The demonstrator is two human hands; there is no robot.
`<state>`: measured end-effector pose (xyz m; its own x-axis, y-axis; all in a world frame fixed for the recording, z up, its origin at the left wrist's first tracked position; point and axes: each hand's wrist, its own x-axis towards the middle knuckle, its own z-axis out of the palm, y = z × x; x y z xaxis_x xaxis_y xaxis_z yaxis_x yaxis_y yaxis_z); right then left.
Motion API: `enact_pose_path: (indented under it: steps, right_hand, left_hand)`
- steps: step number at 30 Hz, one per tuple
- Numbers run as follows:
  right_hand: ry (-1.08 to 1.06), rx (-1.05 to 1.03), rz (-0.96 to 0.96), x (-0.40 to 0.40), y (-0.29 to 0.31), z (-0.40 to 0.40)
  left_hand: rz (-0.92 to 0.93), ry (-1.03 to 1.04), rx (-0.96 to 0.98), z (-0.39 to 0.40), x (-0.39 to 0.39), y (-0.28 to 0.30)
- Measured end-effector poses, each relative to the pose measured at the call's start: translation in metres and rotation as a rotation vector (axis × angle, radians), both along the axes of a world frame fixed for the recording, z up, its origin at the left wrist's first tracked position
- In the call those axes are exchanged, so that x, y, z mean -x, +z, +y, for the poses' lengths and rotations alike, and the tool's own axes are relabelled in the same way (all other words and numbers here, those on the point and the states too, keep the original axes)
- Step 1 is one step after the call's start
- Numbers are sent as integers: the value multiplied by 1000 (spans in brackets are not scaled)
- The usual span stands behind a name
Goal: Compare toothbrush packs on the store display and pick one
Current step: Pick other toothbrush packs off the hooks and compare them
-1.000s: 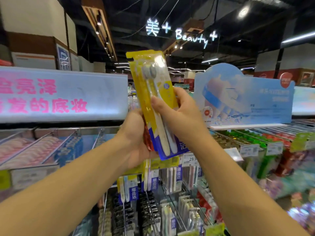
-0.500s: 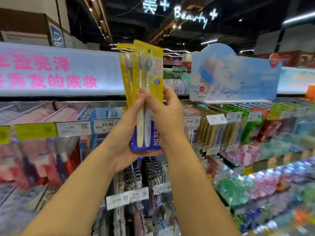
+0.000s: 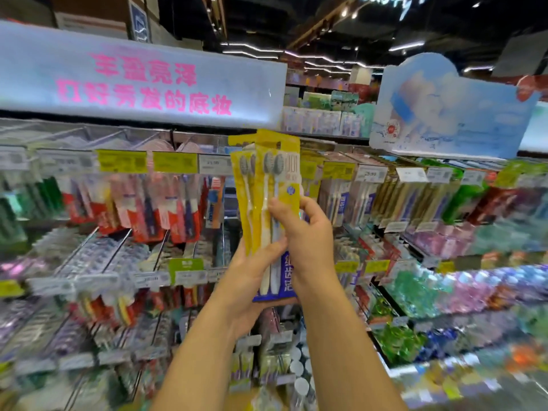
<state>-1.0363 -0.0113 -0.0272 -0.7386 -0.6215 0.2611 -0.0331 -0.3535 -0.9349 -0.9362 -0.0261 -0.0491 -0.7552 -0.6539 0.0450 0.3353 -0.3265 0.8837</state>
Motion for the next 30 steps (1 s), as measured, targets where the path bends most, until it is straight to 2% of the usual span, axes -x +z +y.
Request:
enact_pose_path:
  steps: [4,10,15,24,28,30]
  right_hand:
    - [92,49,-41,-14,2,8]
    - [146,84,-32,-9,28,7]
    - [64,55,40,13,51,-14]
    - [45,4,126,163,117,-84]
    - [26,-190,302,238,140,-126]
    - [-16,-348,475,272,149,-148]
  left_hand:
    - [1,118,35,-2,-13,-2]
    - [5,158,86,-10,-16,16]
    - [41,196,112,-28,5,32]
    - [75,213,143,-78,100,66]
    - [81,218,144,-100,143,87]
    - [69,229,154,-110,157,95]
